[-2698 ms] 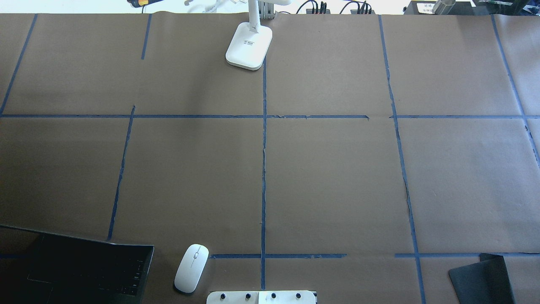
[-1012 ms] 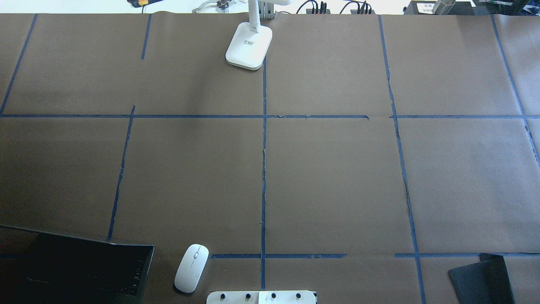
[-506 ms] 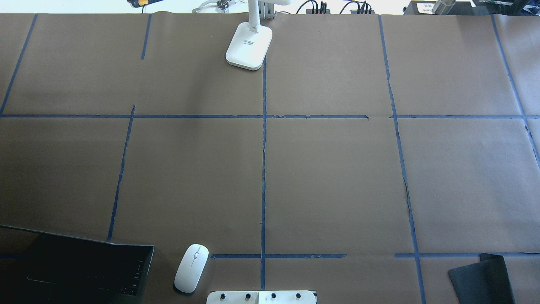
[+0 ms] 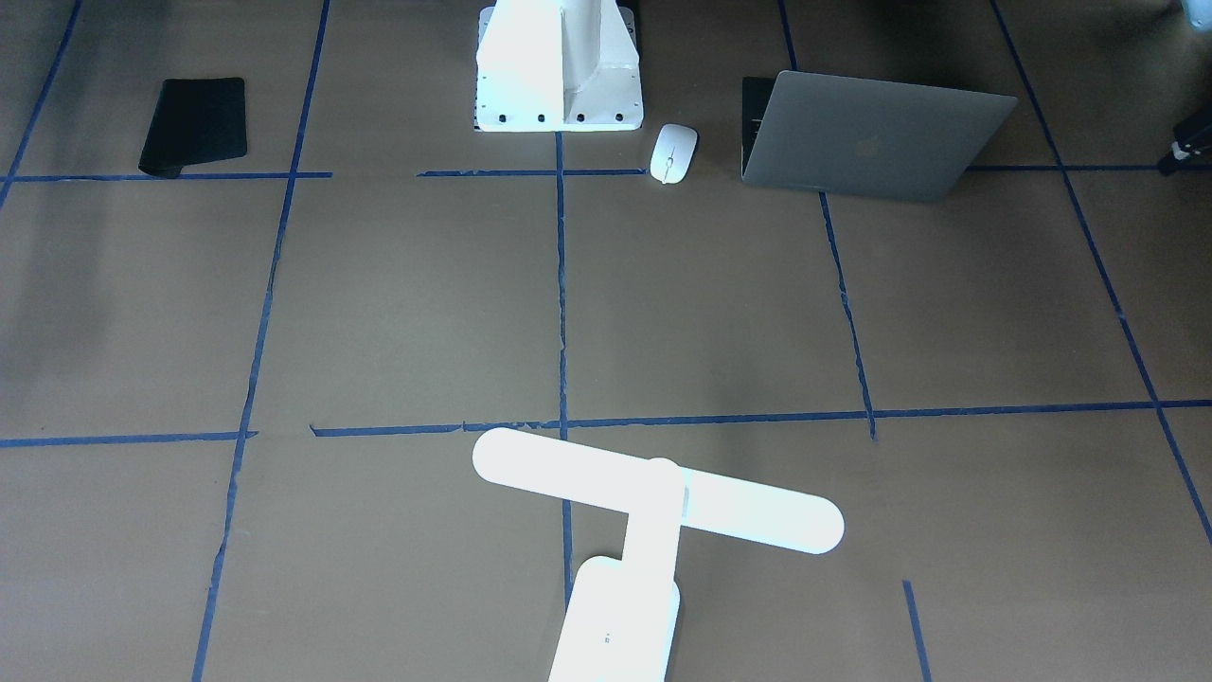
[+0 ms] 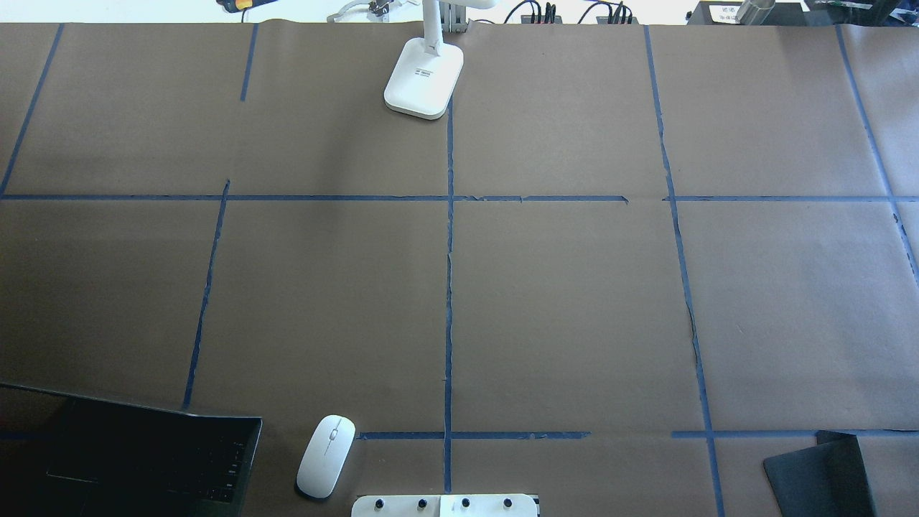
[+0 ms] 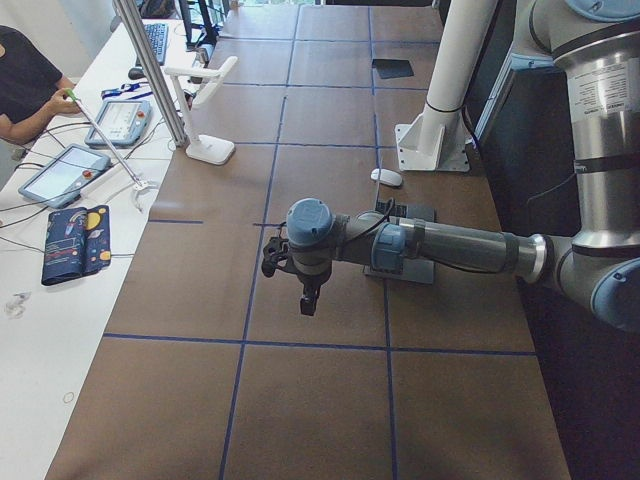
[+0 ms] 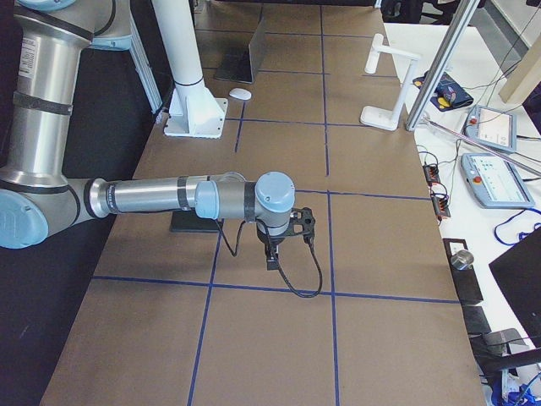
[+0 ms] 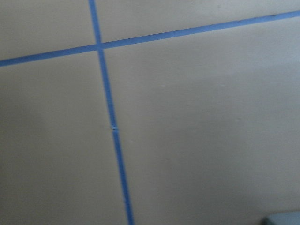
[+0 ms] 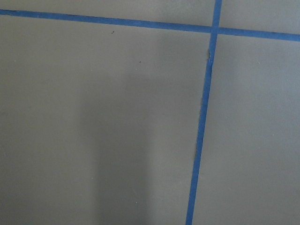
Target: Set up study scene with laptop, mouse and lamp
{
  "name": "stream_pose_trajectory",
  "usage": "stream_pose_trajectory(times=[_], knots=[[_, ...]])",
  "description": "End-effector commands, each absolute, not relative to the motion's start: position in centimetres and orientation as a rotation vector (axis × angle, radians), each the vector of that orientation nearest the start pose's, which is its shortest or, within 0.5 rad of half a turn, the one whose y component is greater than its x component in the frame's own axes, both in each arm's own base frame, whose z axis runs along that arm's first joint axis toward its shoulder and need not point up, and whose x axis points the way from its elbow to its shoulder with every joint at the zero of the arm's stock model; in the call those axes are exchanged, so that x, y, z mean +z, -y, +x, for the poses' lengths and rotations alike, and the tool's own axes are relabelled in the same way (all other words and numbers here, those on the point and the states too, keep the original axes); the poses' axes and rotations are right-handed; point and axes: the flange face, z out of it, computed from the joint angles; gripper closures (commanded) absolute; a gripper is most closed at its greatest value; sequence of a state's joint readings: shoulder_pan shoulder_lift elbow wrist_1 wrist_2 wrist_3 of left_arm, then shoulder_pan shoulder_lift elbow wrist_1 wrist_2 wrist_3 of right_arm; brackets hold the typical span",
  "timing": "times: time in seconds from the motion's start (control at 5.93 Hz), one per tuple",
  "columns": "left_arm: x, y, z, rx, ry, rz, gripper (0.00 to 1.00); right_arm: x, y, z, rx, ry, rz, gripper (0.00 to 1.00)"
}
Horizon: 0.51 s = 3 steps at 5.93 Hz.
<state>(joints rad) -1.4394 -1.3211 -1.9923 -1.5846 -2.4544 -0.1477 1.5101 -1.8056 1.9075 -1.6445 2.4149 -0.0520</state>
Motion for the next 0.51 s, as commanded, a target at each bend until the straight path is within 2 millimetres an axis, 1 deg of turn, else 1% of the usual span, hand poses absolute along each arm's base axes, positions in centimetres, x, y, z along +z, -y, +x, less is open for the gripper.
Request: stream_pose_trajectory(times=[0.0,0.17,0.34], knots=[[49.9,36.4,2.2,-0.149,-0.973,-0.099,0.0,60.7,39.4,3.5,-0.108,0.844,0.007,0.0],[47.4,35.7,4.7,-0.249,-0.972,-0.193,0.0,60.7,39.4,3.5,-0.102,0.844,0.005,0.0],[44.6,34.9,6.5,-0.366,-0.967,-0.273,0.0,60.7,39.5,3.5,-0.102,0.844,0.005,0.0]])
